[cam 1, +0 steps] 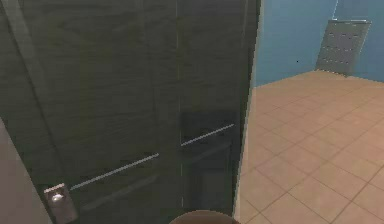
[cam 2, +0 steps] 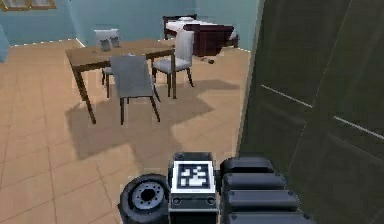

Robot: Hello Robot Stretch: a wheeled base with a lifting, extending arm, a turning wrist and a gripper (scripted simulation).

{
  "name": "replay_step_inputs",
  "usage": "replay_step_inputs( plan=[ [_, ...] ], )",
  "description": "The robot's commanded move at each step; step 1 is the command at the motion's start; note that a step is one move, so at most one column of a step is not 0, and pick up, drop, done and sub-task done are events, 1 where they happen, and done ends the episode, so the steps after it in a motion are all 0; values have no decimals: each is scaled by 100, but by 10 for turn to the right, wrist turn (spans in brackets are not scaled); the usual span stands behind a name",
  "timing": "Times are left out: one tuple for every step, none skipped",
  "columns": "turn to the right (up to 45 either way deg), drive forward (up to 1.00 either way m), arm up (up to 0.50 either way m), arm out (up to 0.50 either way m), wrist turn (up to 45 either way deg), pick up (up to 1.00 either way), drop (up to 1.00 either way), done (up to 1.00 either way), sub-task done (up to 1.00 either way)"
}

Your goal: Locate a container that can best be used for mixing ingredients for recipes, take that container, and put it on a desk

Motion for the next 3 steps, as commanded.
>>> replay_step_inputs(
  plan=[
    [90,0,0,0,0,0,0,0,0],
    [0,20,0,0,0,0,0,0,0],
    [450,0,0,0,0,0,0,0,0]
  ],
)
